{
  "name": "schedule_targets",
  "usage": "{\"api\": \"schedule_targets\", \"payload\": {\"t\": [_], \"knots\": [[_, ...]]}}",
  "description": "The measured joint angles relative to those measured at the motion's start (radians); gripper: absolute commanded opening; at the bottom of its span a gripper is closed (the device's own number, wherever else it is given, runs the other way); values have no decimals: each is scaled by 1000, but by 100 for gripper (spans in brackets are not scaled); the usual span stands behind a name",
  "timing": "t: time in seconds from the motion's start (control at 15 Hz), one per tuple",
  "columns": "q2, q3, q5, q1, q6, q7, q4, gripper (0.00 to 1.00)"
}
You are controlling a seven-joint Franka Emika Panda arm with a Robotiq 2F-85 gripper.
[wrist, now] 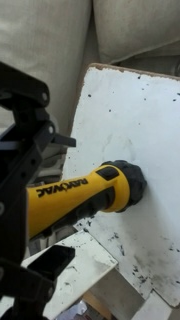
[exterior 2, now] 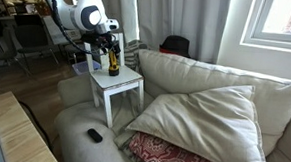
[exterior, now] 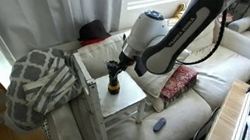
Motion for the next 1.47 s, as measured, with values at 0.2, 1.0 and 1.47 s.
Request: {"api": "schedule_targets", "payload": {"t": [0.2,1.0,1.47], "knots": [[27,8,25,-1,69,-3,5,94],[80,58,57,-47,154,-25,37,27],[46,62,57,-48,-30,-42,77,27]]}}
